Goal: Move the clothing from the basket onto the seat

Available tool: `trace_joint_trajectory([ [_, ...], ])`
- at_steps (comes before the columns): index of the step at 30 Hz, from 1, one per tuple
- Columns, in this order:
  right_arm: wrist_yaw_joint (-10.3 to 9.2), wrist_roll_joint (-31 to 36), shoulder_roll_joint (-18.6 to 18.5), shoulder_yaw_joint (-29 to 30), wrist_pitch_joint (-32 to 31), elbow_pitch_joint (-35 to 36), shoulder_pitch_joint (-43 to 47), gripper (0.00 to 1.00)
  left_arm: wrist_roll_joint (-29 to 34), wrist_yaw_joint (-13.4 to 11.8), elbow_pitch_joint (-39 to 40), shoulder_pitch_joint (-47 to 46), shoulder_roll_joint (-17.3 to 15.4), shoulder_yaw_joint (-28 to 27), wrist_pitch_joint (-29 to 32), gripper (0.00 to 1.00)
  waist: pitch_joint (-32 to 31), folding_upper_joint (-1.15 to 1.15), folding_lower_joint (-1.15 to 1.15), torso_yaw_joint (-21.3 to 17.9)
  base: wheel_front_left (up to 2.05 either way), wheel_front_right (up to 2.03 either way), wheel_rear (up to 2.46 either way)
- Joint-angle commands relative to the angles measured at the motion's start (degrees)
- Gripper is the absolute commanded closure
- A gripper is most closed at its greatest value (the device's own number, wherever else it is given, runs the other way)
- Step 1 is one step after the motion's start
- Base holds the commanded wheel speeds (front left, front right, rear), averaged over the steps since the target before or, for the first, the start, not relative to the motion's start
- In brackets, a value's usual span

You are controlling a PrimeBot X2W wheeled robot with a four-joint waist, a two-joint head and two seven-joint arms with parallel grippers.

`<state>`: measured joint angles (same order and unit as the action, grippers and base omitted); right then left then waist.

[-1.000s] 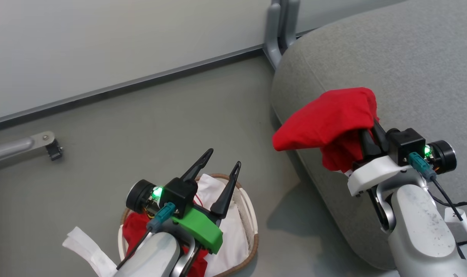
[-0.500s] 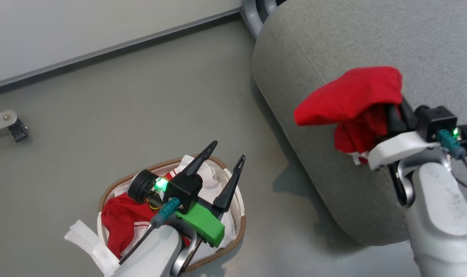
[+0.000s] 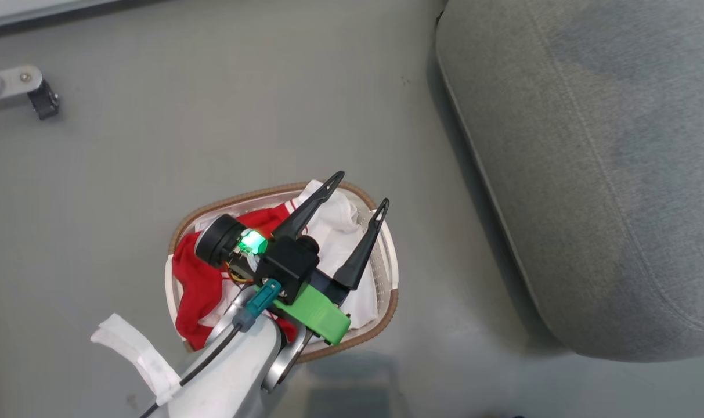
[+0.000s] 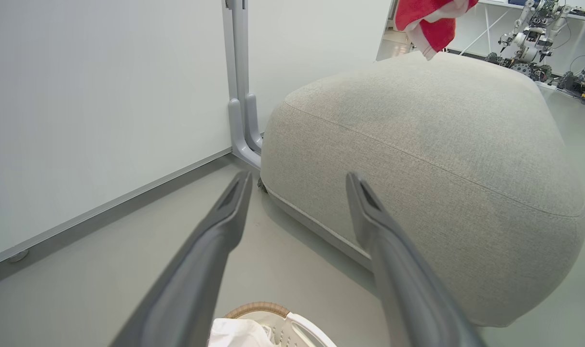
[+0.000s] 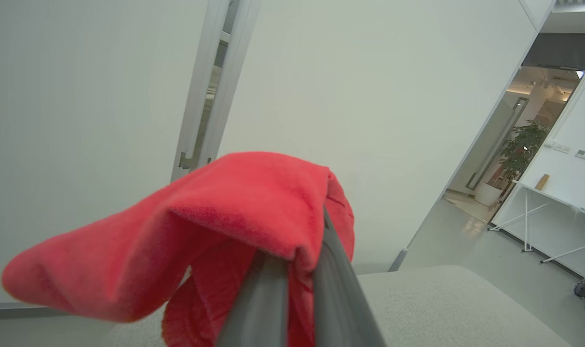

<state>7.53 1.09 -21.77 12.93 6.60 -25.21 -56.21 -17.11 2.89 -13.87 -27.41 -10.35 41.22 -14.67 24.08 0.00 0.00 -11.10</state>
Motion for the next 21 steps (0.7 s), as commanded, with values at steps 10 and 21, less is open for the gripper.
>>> trace_joint_trajectory([
  [10, -0.08, 0.0, -11.62, 4.98, -6.59, -7.58, -9.11, 1.0, 3.24, -0.78, 9.89, -3.61, -1.49, 2.21, 3.18, 0.0, 14.51, 0.0, 0.0, 10.83, 0.0, 0.0, 0.0],
  [21, -0.08, 0.07, -11.01, 1.2, -4.03, -22.17, -5.23, 1.0, 4.51, -1.53, 12.99, -4.28, -2.9, 3.03, 5.61, 0.0, 18.01, 0.0, 0.0, 10.23, 0.0, 0.0, 0.0],
])
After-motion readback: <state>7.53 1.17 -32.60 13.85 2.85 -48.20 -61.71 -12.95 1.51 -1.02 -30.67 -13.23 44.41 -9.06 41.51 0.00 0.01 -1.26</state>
